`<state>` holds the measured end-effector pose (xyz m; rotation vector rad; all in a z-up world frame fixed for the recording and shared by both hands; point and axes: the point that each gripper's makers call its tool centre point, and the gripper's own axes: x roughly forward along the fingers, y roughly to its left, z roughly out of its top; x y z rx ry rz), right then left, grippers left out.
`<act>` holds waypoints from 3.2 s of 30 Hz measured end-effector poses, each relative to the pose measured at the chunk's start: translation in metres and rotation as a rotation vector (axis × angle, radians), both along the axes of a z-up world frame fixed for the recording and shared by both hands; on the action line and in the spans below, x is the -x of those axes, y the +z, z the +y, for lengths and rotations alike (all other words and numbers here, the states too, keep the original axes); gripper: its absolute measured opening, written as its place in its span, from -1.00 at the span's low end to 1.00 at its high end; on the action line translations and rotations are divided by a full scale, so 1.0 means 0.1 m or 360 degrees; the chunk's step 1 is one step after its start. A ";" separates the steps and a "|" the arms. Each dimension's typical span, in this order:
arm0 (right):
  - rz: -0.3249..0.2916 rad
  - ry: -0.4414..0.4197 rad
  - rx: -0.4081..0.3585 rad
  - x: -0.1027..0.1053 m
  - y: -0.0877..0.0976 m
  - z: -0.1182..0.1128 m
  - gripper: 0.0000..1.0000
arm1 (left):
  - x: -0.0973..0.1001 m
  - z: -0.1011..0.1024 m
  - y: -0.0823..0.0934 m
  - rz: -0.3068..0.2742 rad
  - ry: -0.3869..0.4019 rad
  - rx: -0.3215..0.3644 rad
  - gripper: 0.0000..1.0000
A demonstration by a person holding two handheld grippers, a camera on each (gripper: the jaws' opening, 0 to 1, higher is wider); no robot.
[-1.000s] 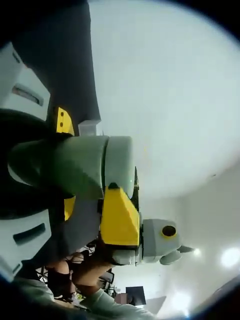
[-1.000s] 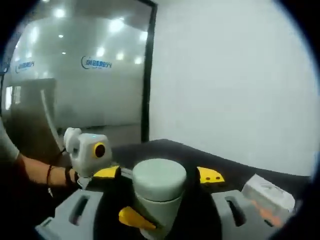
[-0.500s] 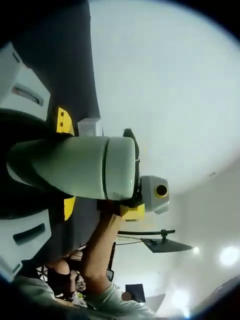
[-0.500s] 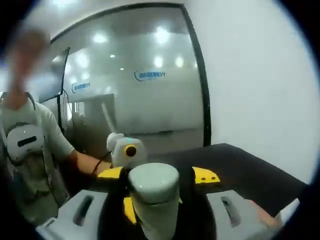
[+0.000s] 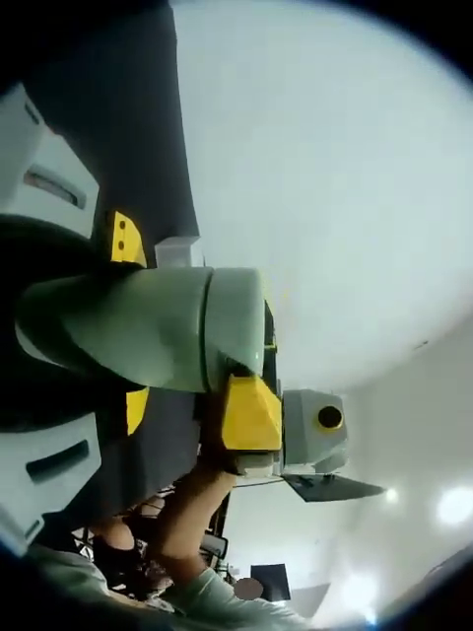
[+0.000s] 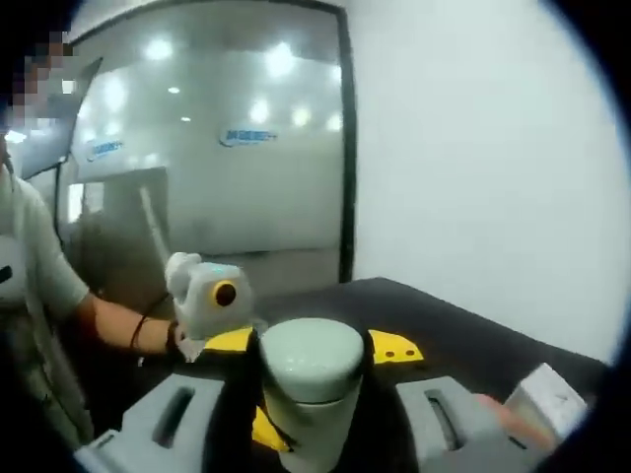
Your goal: Assemble the cup parts correctly, then place the assembled cup into the box.
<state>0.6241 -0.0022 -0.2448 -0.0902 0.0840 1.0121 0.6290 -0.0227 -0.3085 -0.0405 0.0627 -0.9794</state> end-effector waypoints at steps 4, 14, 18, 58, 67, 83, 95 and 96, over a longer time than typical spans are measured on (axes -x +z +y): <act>0.0022 -0.0351 -0.0027 -0.06 0.01 -0.06 -0.21 | -0.02 0.00 0.00 0.0011 0.0023 0.0009 -0.23; -0.0099 -0.0336 0.0081 -0.04 0.03 -0.07 -0.09 | 0.02 0.01 0.00 0.0004 0.0016 -0.0001 -0.23; 0.0095 0.0185 0.0007 0.16 0.10 -0.10 0.05 | 0.03 -0.03 0.00 -0.0017 0.0003 -0.0018 -0.23; -0.0089 -0.0530 0.0036 -0.01 0.01 -0.08 -0.21 | 0.00 0.00 -0.02 0.0010 0.0006 -0.0049 -0.23; -0.0051 0.0171 0.0111 0.10 0.07 -0.06 0.15 | 0.01 -0.02 -0.01 0.0005 -0.0009 -0.0029 -0.23; 0.0058 0.0771 0.0031 0.10 0.00 0.07 -0.18 | -0.02 -0.02 -0.01 0.0026 -0.0042 -0.0022 -0.23; 0.0063 0.0413 0.0000 0.08 -0.01 0.03 -0.21 | 0.02 -0.03 -0.02 0.0009 -0.0024 -0.0061 -0.25; 0.0058 0.0388 0.0008 0.08 -0.01 0.03 -0.21 | 0.03 -0.03 -0.01 0.0004 -0.0025 -0.0063 -0.25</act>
